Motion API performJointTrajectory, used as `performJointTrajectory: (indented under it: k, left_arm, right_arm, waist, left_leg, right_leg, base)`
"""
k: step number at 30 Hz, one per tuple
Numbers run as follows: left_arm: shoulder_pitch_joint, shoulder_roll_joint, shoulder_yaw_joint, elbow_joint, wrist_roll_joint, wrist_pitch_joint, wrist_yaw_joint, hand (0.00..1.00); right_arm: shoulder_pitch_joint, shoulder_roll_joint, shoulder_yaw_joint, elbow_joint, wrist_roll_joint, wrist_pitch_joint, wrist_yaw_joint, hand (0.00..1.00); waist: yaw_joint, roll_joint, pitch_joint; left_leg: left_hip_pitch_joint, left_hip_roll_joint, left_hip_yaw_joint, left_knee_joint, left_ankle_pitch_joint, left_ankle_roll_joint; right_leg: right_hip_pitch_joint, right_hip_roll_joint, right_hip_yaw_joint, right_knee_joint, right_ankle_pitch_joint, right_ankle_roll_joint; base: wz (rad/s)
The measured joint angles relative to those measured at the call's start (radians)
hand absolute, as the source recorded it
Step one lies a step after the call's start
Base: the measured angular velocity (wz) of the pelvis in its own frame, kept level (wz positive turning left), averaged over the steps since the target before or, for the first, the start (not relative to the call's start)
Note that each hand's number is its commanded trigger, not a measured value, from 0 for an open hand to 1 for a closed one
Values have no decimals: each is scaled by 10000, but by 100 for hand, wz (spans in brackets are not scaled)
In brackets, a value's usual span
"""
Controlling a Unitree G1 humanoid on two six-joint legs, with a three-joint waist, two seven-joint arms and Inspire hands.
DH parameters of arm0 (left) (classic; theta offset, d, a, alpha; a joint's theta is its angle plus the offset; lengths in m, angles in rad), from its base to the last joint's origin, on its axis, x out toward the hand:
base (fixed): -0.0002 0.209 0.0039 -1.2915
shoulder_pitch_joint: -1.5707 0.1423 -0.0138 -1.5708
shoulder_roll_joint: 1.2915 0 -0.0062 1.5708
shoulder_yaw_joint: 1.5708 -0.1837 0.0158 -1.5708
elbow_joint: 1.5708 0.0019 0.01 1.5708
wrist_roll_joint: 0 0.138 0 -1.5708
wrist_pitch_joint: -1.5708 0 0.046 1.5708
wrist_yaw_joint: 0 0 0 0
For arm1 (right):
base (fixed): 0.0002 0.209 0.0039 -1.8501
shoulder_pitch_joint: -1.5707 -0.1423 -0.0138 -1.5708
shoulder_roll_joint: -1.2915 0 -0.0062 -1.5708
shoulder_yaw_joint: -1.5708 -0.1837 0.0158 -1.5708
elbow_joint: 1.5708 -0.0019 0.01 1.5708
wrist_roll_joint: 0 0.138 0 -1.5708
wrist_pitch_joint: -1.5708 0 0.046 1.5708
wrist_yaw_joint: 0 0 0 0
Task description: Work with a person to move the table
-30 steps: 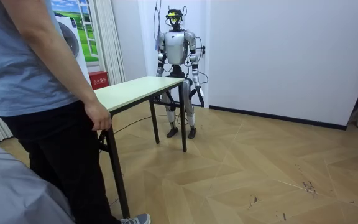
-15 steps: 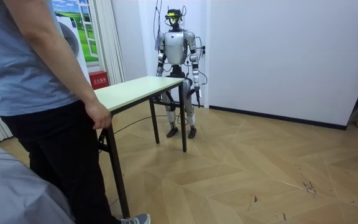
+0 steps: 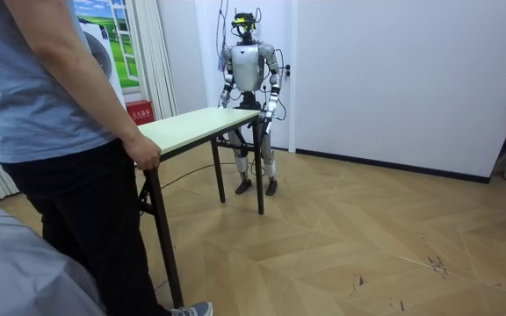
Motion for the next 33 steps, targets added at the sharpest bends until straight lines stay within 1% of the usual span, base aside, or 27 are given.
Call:
performJointTrajectory:
  k: [2, 3, 4, 5, 6, 7, 8, 9, 11, 12, 14, 15, 17, 18, 19, 20, 21, 23, 25, 27, 28, 29, 31, 33]
  left_arm:
    - [266, 293, -498, -802, -747, 14, -196, 0]
    - [289, 368, -640, -957, -920, 16, -232, 0]
    - [284, 468, -875, -1312, -1400, 20, -265, 0]
    - [287, 505, -1126, -1630, -1907, 17, -287, 0]
    - [289, 527, -1253, -1785, -2121, 1, -295, 0]
    - [339, 609, -1535, -2061, -2500, -26, -338, 0]
    - [334, 655, -1848, -2291, -2801, -80, -375, 0]
    - [343, 670, -1987, -2407, -2954, -89, -380, 0]
    - [378, 757, -2580, -2787, -3363, -114, -469, 0]
    - [389, 769, -2670, -2924, -3557, -115, -482, 0]
    - [589, 862, -3003, -3288, -4286, -202, -500, 0]
    - [631, 886, -3018, -3358, -4395, -211, -500, 0]
    - [662, 1031, -3154, -3603, -4773, -274, -503, 0]
    - [645, 1094, -3208, -3689, -4795, -276, -504, 0]
    - [598, 1177, -3239, -3808, -4976, -276, -505, 0]
    - [525, 1228, -3264, -3827, -5145, -278, -508, 0]
    - [494, 1242, -3279, -3828, -5193, -279, -508, 0]
    - [390, 1275, -3400, -3829, -5393, -279, -508, 0]
    - [361, 1313, -3406, -3837, -5535, -278, -508, 0]
    - [362, 1398, -3407, -3940, -5568, -265, -508, 0]
    - [353, 1450, -3409, -3957, -5676, -252, -507, 0]
    - [340, 1463, -3413, -3957, -5748, -237, -508, 0]
    - [289, 1484, -3406, -3958, -5933, -232, -507, 0]
    - [204, 1511, -3400, -3958, -5945, -233, -507, 0]
  right_arm:
    - [385, -342, 413, -737, 811, 67, 27, 0]
    - [453, -432, 535, -856, 1067, 67, 27, 0]
    - [526, -543, 763, -1047, 1567, 64, 32, 0]
    - [545, -641, 930, -1188, 1973, 58, 43, 0]
    - [569, -665, 1020, -1281, 2111, 50, 43, 0]
    - [644, -753, 1321, -1509, 2336, 15, 172, 0]
    - [695, -796, 1772, -1817, 2427, -59, 402, 0]
    - [692, -830, 1969, -1969, 2515, -60, 517, 0]
    - [656, -783, 2781, -2559, 2674, -64, 925, 0]
    - [635, -790, 2977, -2671, 2732, -60, 1072, 0]
    - [628, -844, 3276, -3069, 3130, -57, 1424, 0]
    - [609, -865, 3301, -3119, 3179, -57, 1474, 0]
    - [483, -1063, 3468, -3304, 3474, -57, 1529, 0]
    - [439, -1108, 3504, -3309, 3541, -57, 1572, 0]
    - [358, -1168, 3570, -3309, 3637, -57, 1614, 0]
    - [296, -1205, 3577, -3309, 3770, -57, 1614, 0]
    - [266, -1214, 3577, -3308, 3810, -57, 1614, 0]
    - [194, -1223, 3589, -3309, 3928, -61, 1614, 0]
    - [173, -1246, 3621, -3309, 4005, -61, 1614, 0]
    - [168, -1281, 3685, -3318, 4158, -62, 1614, 0]
    - [164, -1367, 3747, -3403, 4169, -69, 1607, 0]
    - [156, -1526, 3844, -3590, 4175, -85, 1584, 0]
    - [128, -1678, 3876, -3759, 4171, -85, 1583, 0]
    - [35, -1717, 3893, -3759, 4113, -97, 1583, 0]
  waist:
    - [6, 4, 7]
    - [6, 5, 12]
    - [-44, -5, 12]
    - [-111, 2, 24]
    - [-139, 6, 26]
    - [-152, 17, 32]
    - [-155, 26, 31]
    - [-153, 30, 33]
    - [-160, 29, 32]
    - [-167, 31, 30]
    - [-173, 57, 27]
    - [-159, 58, 27]
    - [-184, 63, 31]
    - [-192, 67, 32]
    - [-220, 118, 54]
    - [-253, 135, 42]
    - [-262, 151, 37]
    - [-305, 227, -4]
    - [-305, 282, -27]
    - [-308, 302, -28]
    - [-297, 319, -36]
    - [-283, 328, -36]
    - [-295, 317, -25]
    - [-262, 317, -20]
  left_leg:
    - [41, 7, 3, 0, 0, 0]
    - [46, 8, 9, 0, 0, 0]
    - [18, 5, 18, 2, 0, 0]
    - [-32, 5, 28, 2, -1, 0]
    - [-49, 5, 38, 2, -1, 0]
    - [-62, -2, 44, 2, -1, 0]
    - [-61, -3, 49, 3, 0, 0]
    - [-61, -3, 51, 6, 0, 0]
    - [-90, -6, 49, 113, -1, 0]
    - [-106, -8, 48, 143, -1, 0]
    - [-126, -10, 33, 157, 0, 0]
    - [-130, -10, 31, 163, -1, 0]
    - [-164, -11, 29, 230, -1, 0]
    - [-168, -11, 29, 232, -1, 0]
    - [-183, -10, 28, 231, -1, 0]
    - [-207, -11, 28, 232, -1, 0]
    - [-237, -12, 28, 232, -1, 0]
    - [-324, -15, 29, 255, -1, 1]
    - [-330, -16, 34, 258, 0, 0]
    - [-335, -14, 39, 261, 0, 1]
    - [-336, -14, 38, 261, 0, 0]
    - [-334, -18, 38, 262, 0, 0]
    - [-334, -19, 29, 261, 1, 0]
    - [-332, -19, 27, 261, 0, 0]
  right_leg:
    - [-2, 6, 11, 54, -1, -1]
    - [-20, 6, 11, 86, -6, -7]
    - [-94, 1, 17, 153, -29, -14]
    - [-169, 1, 19, 197, -31, -17]
    - [-197, 0, 23, 219, -34, -18]
    - [-280, -8, 62, 346, -84, -28]
    - [-297, -3, 90, 369, -95, -33]
    - [-310, 1, 103, 393, -102, -38]
    - [-402, -10, 102, 493, -137, -41]
    - [-409, -14, 105, 490, -141, -41]
    - [-438, -16, 114, 506, -149, -40]
    - [-448, -18, 110, 521, -149, -40]
    - [-479, -48, 48, 612, -159, -51]
    - [-489, -65, 0, 631, -164, -58]
    - [-493, -77, -44, 638, -165, -62]
    - [-509, -87, -69, 656, -165, -62]
    - [-515, -91, -84, 657, -165, -62]
    - [-534, -102, -112, 667, -160, -65]
    - [-567, -102, -107, 676, -158, -67]
    - [-595, -97, -87, 680, -158, -69]
    - [-590, -94, -75, 690, -158, -69]
    - [-582, -96, -69, 689, -158, -68]
    - [-548, -97, -70, 707, -158, -68]
    - [-544, -94, -59, 705, -158, -68]
  base:
    - [-7]
    - [-6]
    - [-4]
    - [0]
    - [-5]
    - [-8]
    - [-9]
    - [-4]
    - [2]
    - [6]
    - [6]
    - [4]
    - [0]
    - [0]
    - [5]
    - [6]
    - [6]
    - [4]
    - [0]
    - [0]
    - [0]
    - [0]
    - [0]
    - [0]
